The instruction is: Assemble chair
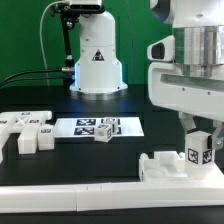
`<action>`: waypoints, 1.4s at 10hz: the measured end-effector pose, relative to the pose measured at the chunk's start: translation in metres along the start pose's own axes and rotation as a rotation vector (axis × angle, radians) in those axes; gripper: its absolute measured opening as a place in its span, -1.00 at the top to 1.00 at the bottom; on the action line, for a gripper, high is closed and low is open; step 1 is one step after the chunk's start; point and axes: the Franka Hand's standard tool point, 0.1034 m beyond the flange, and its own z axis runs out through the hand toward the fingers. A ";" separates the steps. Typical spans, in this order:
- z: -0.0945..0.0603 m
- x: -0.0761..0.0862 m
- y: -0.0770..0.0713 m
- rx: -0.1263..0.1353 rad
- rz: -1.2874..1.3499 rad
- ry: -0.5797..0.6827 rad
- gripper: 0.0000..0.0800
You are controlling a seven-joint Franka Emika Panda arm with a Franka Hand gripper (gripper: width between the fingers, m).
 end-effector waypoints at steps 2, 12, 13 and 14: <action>0.001 0.001 0.000 -0.002 0.150 -0.015 0.29; 0.002 0.005 -0.001 0.029 0.634 -0.056 -0.33; 0.002 0.005 -0.001 0.029 0.633 -0.056 -0.54; 0.000 0.004 -0.002 0.031 0.608 -0.057 -0.54</action>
Offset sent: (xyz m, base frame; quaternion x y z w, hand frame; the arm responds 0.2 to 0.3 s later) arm 0.0000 0.0000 0.0000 0.0000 0.0000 0.1938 0.9810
